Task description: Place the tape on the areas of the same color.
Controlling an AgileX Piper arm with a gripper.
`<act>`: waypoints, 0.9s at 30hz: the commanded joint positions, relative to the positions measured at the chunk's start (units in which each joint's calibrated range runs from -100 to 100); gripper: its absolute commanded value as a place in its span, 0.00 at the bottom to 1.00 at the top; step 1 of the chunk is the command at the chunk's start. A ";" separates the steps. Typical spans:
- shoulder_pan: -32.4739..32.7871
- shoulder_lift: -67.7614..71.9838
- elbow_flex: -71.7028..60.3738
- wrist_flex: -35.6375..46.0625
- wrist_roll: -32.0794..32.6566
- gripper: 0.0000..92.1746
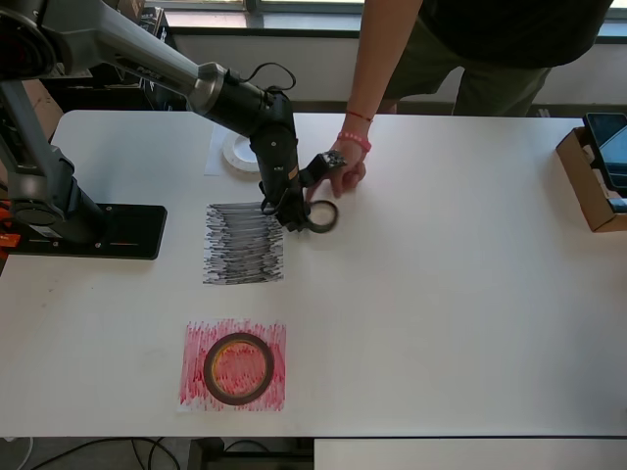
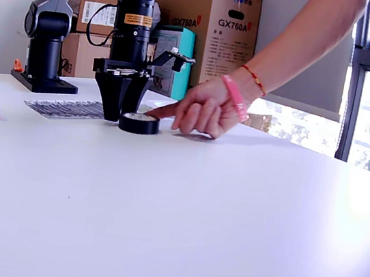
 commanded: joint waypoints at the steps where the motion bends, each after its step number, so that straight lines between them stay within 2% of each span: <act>1: -0.13 -2.61 -7.42 0.49 0.14 0.65; 14: -1.70 -11.13 -8.96 0.57 0.22 0.65; 21: -5.18 -10.85 -18.05 0.57 0.22 0.65; 27: -6.68 -5.05 -28.23 0.57 1.45 0.65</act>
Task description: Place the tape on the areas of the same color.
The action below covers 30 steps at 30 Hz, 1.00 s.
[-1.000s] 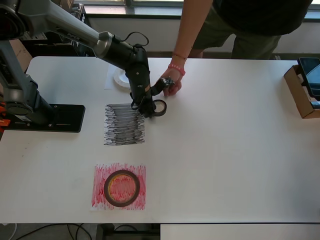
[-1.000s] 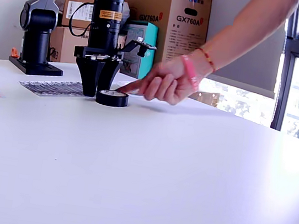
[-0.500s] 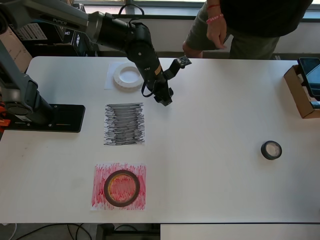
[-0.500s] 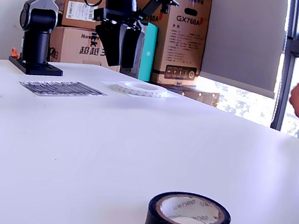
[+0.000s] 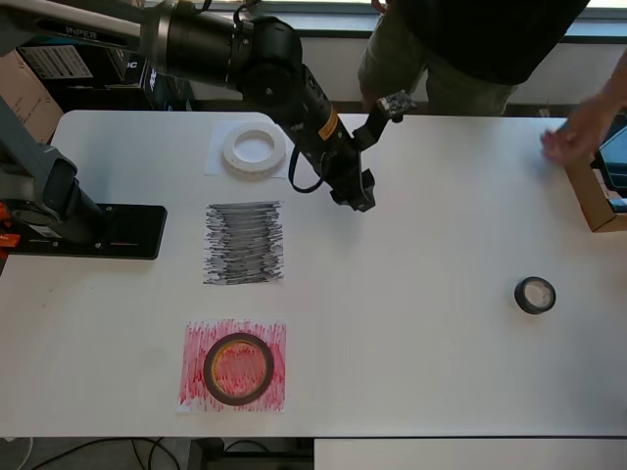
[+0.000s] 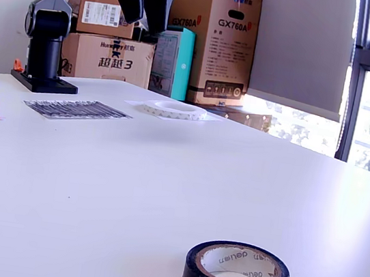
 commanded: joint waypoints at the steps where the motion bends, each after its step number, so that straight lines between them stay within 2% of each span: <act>1: -0.85 5.53 -9.47 -0.19 1.58 0.65; 16: -3.78 31.07 -44.73 3.20 4.53 0.65; 24: -4.09 35.75 -46.27 3.46 4.20 0.65; 26: -3.78 35.19 -46.27 6.85 4.28 0.65; 30: -0.62 32.48 -45.91 19.24 4.53 0.65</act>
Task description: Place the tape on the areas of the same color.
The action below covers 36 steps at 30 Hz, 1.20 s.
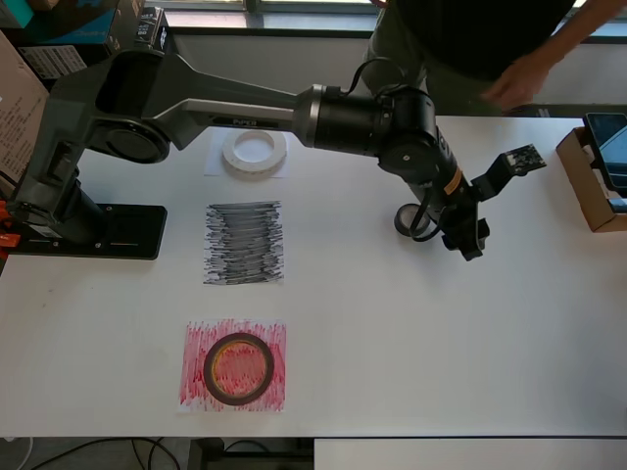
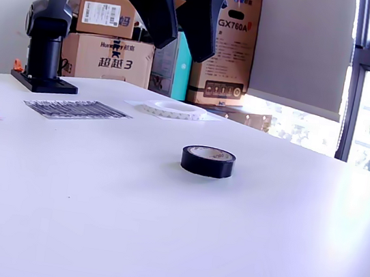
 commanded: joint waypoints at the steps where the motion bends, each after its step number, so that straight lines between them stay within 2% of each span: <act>1: 3.53 -4.62 1.91 16.03 0.25 0.65; 3: 5.82 -7.42 4.54 20.02 0.33 0.65; 6: 8.42 -10.88 12.36 20.36 0.25 0.65; 9: 9.84 -13.03 21.26 16.63 0.33 0.65; 14: 8.66 -13.78 30.62 9.41 0.00 0.65; 20: 4.87 -13.03 31.08 7.38 -0.49 0.65; 25: 4.71 -10.13 29.80 6.02 -0.49 0.65; 36: 5.74 -6.77 13.72 6.10 0.00 0.65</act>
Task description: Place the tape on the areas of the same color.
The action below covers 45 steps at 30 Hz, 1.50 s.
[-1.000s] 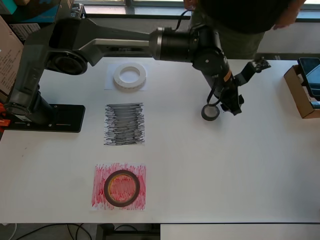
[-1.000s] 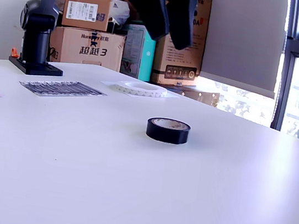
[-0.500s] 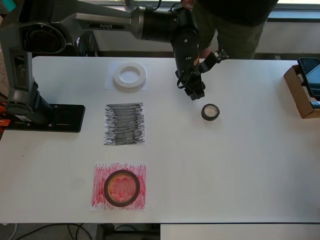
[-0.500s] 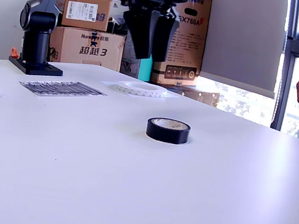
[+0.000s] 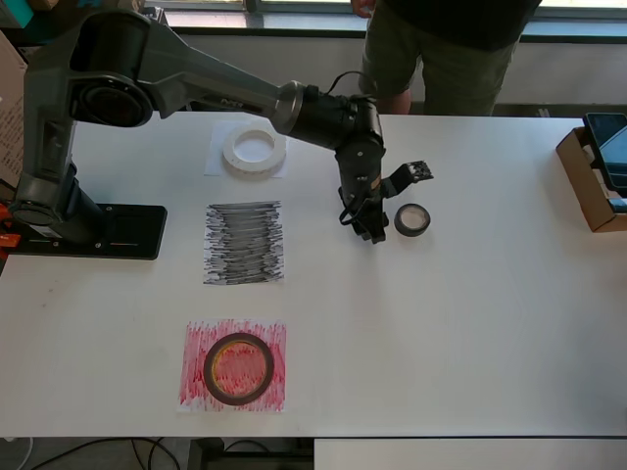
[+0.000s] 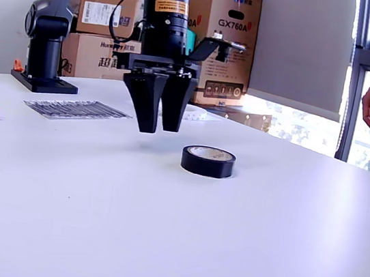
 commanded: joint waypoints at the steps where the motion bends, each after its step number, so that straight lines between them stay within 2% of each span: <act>1: -0.29 0.28 -17.41 0.31 0.02 0.65; 17: -0.13 1.12 -17.95 0.22 0.26 0.65; 27: 0.97 7.20 -22.68 0.31 0.26 0.65; 45: 2.23 10.66 -19.86 1.16 2.88 0.65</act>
